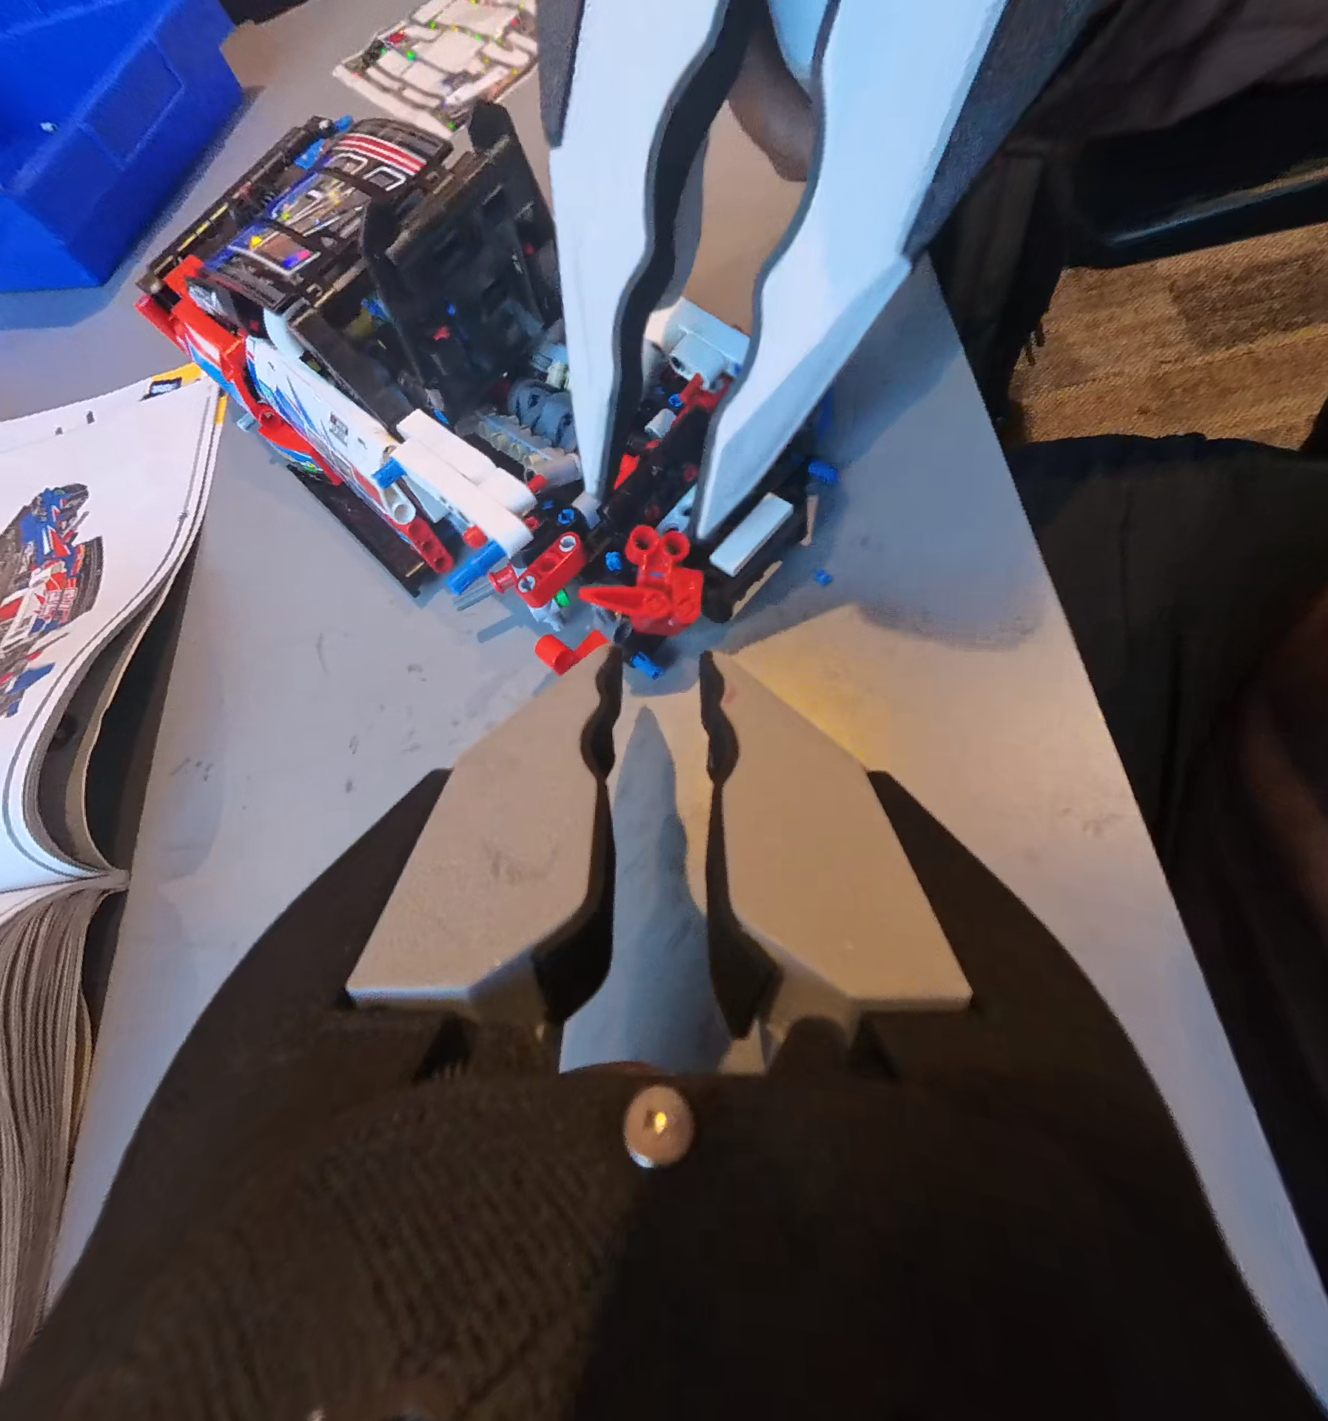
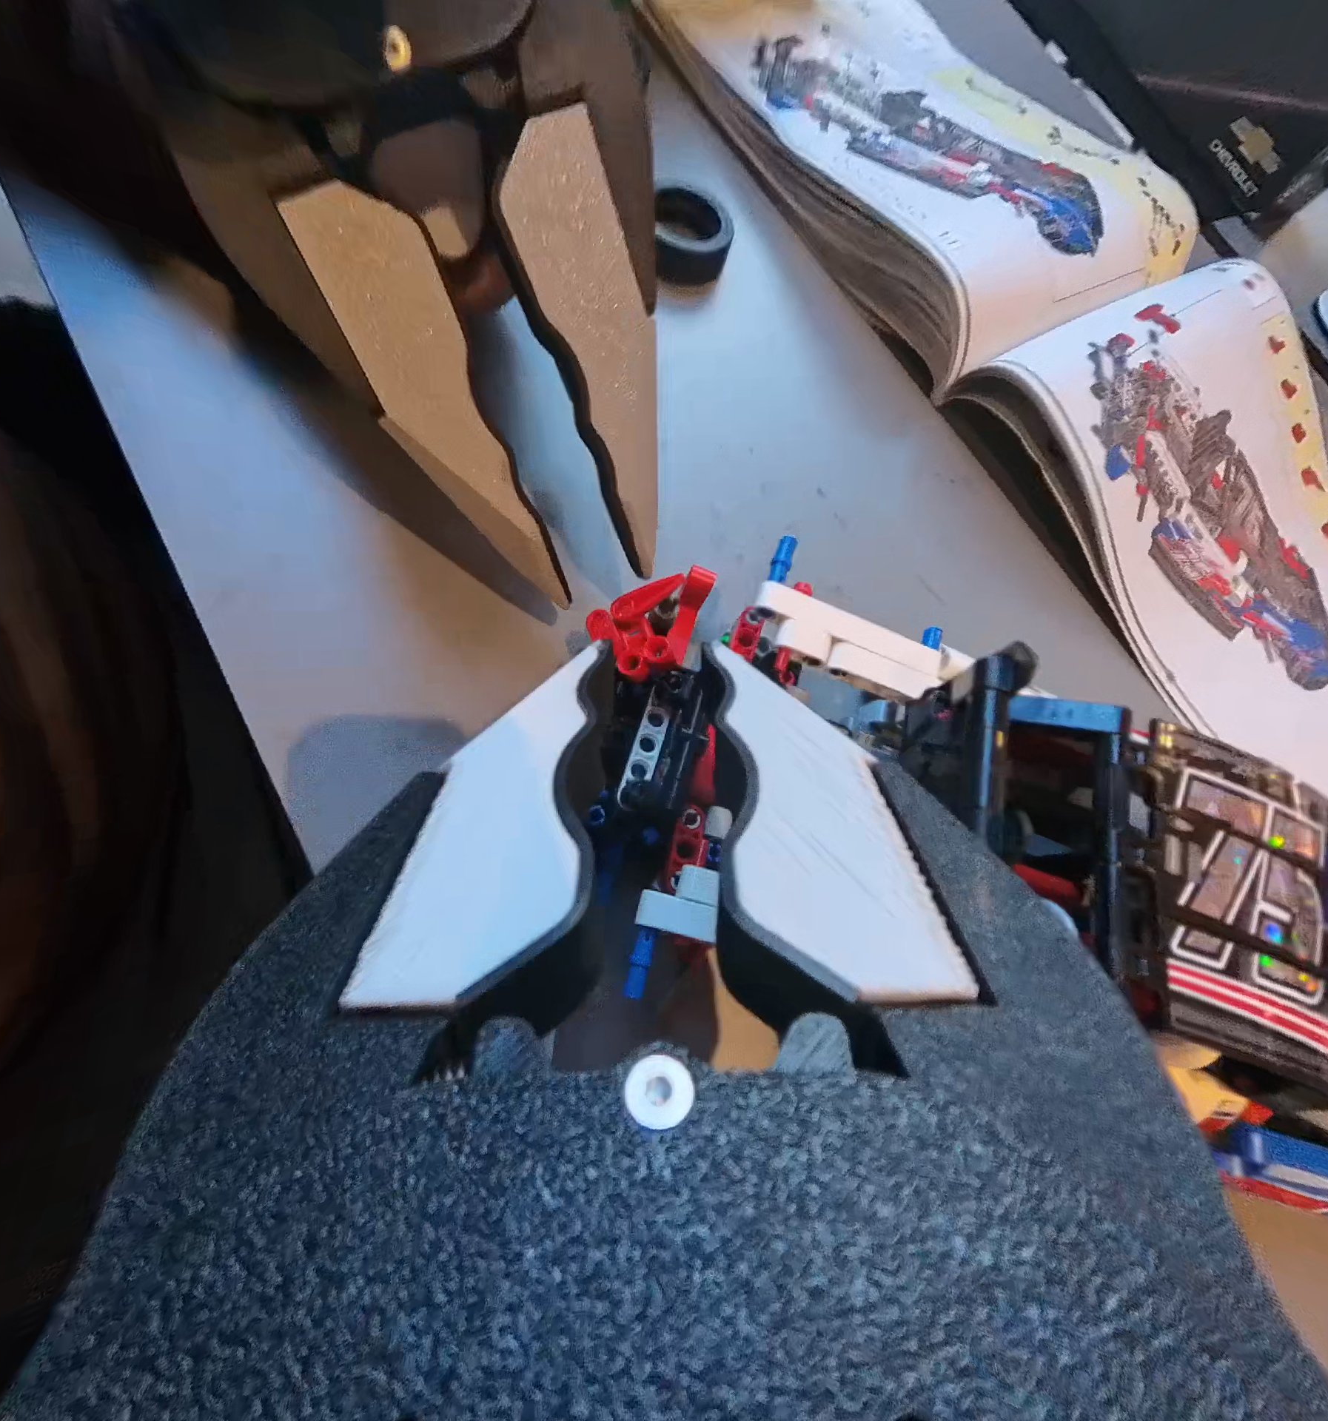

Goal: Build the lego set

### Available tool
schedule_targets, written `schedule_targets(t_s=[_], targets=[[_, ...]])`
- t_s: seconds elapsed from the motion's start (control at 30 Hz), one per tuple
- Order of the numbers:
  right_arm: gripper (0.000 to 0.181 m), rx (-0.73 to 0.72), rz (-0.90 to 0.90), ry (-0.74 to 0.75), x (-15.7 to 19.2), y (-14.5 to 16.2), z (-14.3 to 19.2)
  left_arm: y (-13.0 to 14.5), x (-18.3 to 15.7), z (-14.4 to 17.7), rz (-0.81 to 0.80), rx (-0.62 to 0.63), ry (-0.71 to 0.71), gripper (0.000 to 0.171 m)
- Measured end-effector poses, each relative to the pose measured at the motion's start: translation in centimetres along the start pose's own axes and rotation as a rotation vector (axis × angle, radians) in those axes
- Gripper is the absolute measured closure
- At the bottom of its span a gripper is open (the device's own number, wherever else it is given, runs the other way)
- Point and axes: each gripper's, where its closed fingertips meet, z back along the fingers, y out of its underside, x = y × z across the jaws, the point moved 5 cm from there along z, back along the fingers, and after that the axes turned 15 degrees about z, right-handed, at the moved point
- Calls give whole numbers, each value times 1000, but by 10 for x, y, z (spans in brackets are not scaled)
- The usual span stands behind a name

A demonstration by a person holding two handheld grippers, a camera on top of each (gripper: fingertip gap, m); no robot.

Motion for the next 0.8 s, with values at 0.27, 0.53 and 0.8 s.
schedule_targets(t_s=[0.27,0.53,0.8], targets=[[166,76,90,-25,3,2,-7,-4,-7,-9,-99,-4,-74,158],[166,17,11,-24,-1,-2,-5,-7,-2,-6,-69,-38,-89,164],[167,-32,-57,-27,-5,-3,-2,-11,0,1,-38,-98,-74,171]])
